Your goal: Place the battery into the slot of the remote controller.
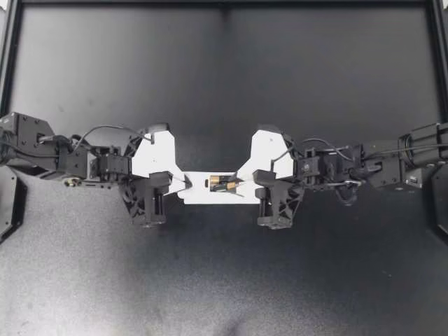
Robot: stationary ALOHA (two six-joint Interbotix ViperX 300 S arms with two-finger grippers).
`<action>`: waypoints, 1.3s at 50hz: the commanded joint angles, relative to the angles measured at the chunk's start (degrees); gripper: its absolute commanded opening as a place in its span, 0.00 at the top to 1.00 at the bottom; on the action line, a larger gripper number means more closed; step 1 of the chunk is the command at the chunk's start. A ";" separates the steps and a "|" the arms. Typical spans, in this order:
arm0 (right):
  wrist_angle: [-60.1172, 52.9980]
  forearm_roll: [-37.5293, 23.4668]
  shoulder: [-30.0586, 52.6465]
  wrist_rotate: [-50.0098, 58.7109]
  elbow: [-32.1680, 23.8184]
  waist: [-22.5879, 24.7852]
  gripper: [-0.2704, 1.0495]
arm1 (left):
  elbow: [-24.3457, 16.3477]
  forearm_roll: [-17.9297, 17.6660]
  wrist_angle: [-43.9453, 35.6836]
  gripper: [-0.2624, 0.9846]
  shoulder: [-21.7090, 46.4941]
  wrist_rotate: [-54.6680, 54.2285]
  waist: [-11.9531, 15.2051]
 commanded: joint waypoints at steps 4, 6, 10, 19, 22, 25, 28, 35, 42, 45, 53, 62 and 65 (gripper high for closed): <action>0.35 -0.09 -1.49 0.09 -1.49 -0.35 0.62 | -0.62 0.00 -0.18 0.90 -1.05 -0.09 0.26; 0.44 -0.09 -1.58 0.18 -1.76 -0.35 0.57 | -0.62 0.00 -0.18 0.90 -1.05 -0.18 0.26; 0.70 0.09 -2.29 0.97 -2.20 -0.35 0.47 | -0.62 0.00 -0.18 0.90 -1.05 -0.18 0.26; 0.18 1.67 -5.71 9.14 -1.32 -0.26 0.45 | -0.62 0.00 -0.18 0.90 -1.14 -0.18 0.26; -0.35 2.46 -7.21 15.38 -0.53 -0.26 0.46 | -0.62 0.00 -0.18 0.90 -1.32 -0.26 0.26; -1.41 2.55 -8.53 22.68 0.79 -0.26 0.46 | -0.53 0.00 -0.18 0.90 -1.49 -0.35 0.26; -2.64 2.64 -9.67 30.32 2.29 -0.26 0.46 | -0.53 -0.09 -0.18 0.90 -1.58 -0.35 0.26; -5.80 2.46 -11.43 45.70 5.45 -0.26 0.57 | -0.44 -0.09 -0.18 0.90 -1.76 -0.35 0.26; -5.62 2.55 -12.04 55.72 7.29 -1.41 0.76 | -0.53 -0.09 -0.09 0.90 -1.85 -0.35 0.26; -5.01 2.64 -11.95 59.24 7.56 -2.46 0.81 | -0.70 -0.09 -0.09 0.90 -1.85 -0.35 0.26; -0.62 2.37 -11.25 67.59 6.94 -4.57 0.89 | -0.79 -0.18 -0.09 0.90 -1.85 -0.53 0.26; 1.76 -0.26 -9.14 68.91 4.75 -4.57 0.89 | -0.79 -0.26 -0.09 0.90 -1.76 -0.18 0.26; 2.11 -0.62 -8.53 68.91 3.78 -4.48 0.89 | -0.79 -0.18 -0.18 0.90 -1.85 -0.18 0.26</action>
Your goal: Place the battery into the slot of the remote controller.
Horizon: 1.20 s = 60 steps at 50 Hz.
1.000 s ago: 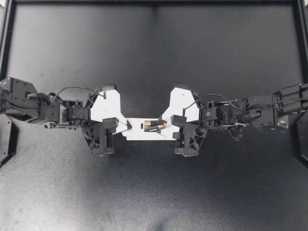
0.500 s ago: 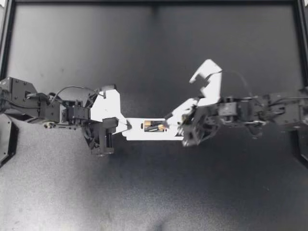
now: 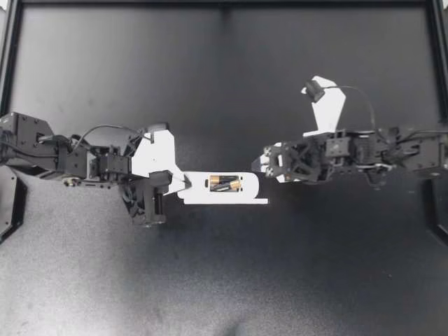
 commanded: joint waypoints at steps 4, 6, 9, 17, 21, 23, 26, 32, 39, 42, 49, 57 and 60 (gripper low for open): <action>0.18 -1.14 0.70 0.00 -2.72 0.00 0.89 | -0.70 0.00 -0.18 0.90 -1.67 0.00 0.26; 0.18 -1.32 0.97 0.00 -2.90 0.18 0.89 | -0.62 -0.09 -0.26 0.90 -1.58 0.00 0.26; 0.18 -1.49 1.49 0.00 -3.16 0.70 0.89 | -0.53 0.00 -0.18 0.90 -1.67 0.00 0.26; 0.18 -1.49 2.72 0.00 -4.13 2.02 0.89 | -0.62 0.00 -0.18 0.90 -1.67 0.00 0.26; 0.18 -1.49 3.52 0.00 -4.31 2.29 0.89 | -0.62 0.00 -0.26 0.90 -1.67 0.00 0.26; 0.18 -1.49 3.69 0.00 -4.39 2.46 0.89 | -0.62 0.00 -0.26 0.90 -1.67 0.00 0.26; 0.18 -1.58 3.96 0.00 -4.57 2.72 0.89 | -0.44 -0.09 -0.18 0.90 -1.67 -0.09 0.26; 0.26 -1.85 4.39 -0.09 -4.75 2.81 0.89 | -0.44 -0.09 -0.18 0.90 -1.67 -0.09 0.26; 0.26 -2.55 5.10 -0.09 -5.36 3.08 0.89 | -0.44 -0.09 -0.18 0.90 -1.67 -0.09 0.26; 0.35 -2.90 5.54 -0.09 -5.71 3.25 0.89 | -0.44 0.00 -0.18 0.90 -1.58 -0.09 0.26; 0.44 -3.60 6.77 -0.09 -6.94 3.96 0.89 | -0.44 0.00 -0.18 0.90 -1.67 -0.09 0.18; 2.55 -4.39 7.03 -0.09 -7.65 4.48 0.89 | -0.44 -0.09 -0.18 0.90 -1.58 -0.09 0.26; 4.13 -4.39 6.68 -0.26 -7.56 4.57 0.89 | -0.44 -0.09 -0.18 0.90 -1.58 -0.09 0.26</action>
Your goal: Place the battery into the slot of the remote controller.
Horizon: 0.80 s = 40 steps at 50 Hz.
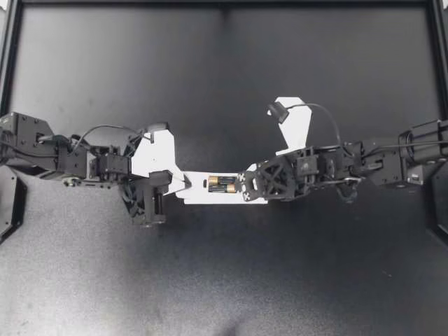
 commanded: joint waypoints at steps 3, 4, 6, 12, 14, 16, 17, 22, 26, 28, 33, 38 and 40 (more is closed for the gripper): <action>2.90 -0.18 -2.02 -0.44 -0.88 0.79 0.89 | -0.62 0.00 -0.18 0.90 -1.58 -0.09 0.26; 3.43 -0.26 -2.37 -0.53 -0.88 0.79 0.89 | -0.62 0.09 -0.26 0.90 -1.58 -0.09 0.26; 4.39 -0.44 -3.25 -0.88 -0.79 0.62 0.89 | -0.53 0.00 -0.18 0.90 -1.58 -0.09 0.26; 5.63 -1.23 -6.50 -2.64 -0.70 0.09 0.89 | -0.79 0.00 -0.18 0.90 -1.67 -0.09 0.26; 5.71 -1.41 -7.29 -2.90 -0.70 0.00 0.89 | -1.14 0.09 -0.53 0.90 -1.67 0.00 0.26; 5.80 -1.93 -8.26 -3.16 -0.62 -0.09 0.89 | -1.93 0.09 -0.88 0.90 -1.93 0.00 0.26; 5.80 -2.37 -8.61 -3.16 -0.53 -0.18 0.89 | -2.72 0.09 -1.14 0.90 -1.93 0.00 0.26; 6.33 -5.45 -11.16 -4.13 0.18 -0.88 0.89 | -5.45 0.09 -1.32 0.90 -1.67 0.18 0.09; 8.17 -8.17 -13.62 -5.27 1.14 -1.58 0.89 | -7.65 0.09 -1.32 0.90 -0.79 0.44 0.09; 9.14 -9.49 -14.68 -5.71 1.58 -1.85 0.89 | -8.53 0.09 -1.32 0.90 -0.18 0.53 0.00; 12.13 -12.39 -17.31 -6.06 2.37 -2.11 0.89 | -10.37 0.09 -1.05 0.90 1.76 0.44 -0.18; 13.45 -13.71 -18.72 -6.06 3.08 -2.46 0.89 | -12.04 0.09 -0.88 0.90 3.87 0.26 -0.62; 13.36 -13.89 -18.98 -6.06 3.43 -2.64 0.89 | -12.66 0.09 -0.79 0.90 4.66 0.26 -0.88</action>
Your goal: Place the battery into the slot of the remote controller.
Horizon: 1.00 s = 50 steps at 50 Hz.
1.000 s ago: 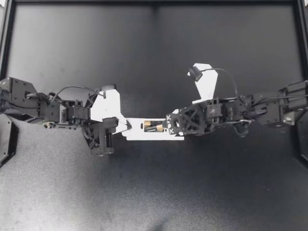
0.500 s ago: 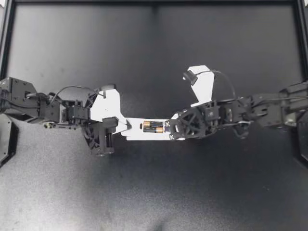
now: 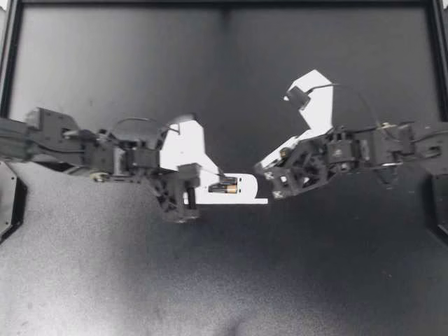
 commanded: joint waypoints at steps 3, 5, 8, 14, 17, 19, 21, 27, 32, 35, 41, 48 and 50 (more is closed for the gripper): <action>0.00 -0.62 -2.11 -0.09 0.18 -0.88 0.89 | -2.72 0.00 0.18 0.90 1.05 -0.09 -0.88; 0.00 -0.62 -2.11 -0.09 0.35 -0.97 0.89 | -3.08 0.09 0.53 0.90 1.49 -0.09 -0.88; -0.09 -0.70 -2.11 -0.18 0.44 -0.97 0.89 | -3.25 0.09 0.53 0.90 1.93 -0.09 -0.88; -0.53 -0.79 -2.29 -0.18 0.70 -0.97 0.89 | -3.69 0.09 0.44 0.90 3.69 -0.09 -0.88; -0.79 -0.79 -2.37 -0.18 0.79 -0.97 0.89 | -3.78 0.09 0.26 0.90 4.83 -0.09 -0.79; -1.05 -0.79 -2.46 -0.18 0.97 -0.97 0.89 | -3.96 0.09 0.26 0.90 5.45 -0.18 -0.79; -1.41 -0.79 -2.46 -0.18 0.97 -0.97 0.89 | -4.13 0.09 0.18 0.90 6.24 -0.18 -0.79; -2.29 -0.79 -2.46 -0.18 1.32 -0.97 0.89 | -4.48 -0.09 0.26 0.90 7.56 -0.35 -0.79; -2.64 -0.88 -2.64 -0.26 1.23 -0.97 0.89 | -4.13 -0.70 0.44 0.90 6.50 -0.26 -0.79; -2.81 -1.23 -2.90 -0.44 1.23 -0.97 0.89 | -3.87 -0.97 0.62 0.90 5.36 -0.35 -0.79; -2.90 -6.24 -4.13 -0.62 0.97 -0.97 0.89 | -2.81 -1.23 1.05 0.90 1.49 -0.35 -0.79; -3.34 -15.73 -6.42 -1.58 0.70 -0.88 0.89 | -1.41 -1.23 1.14 0.90 -4.13 -0.35 -0.88; -3.69 -18.54 -7.12 -1.85 0.53 -0.88 0.89 | -1.05 -1.32 1.14 0.90 -5.98 -0.35 -0.88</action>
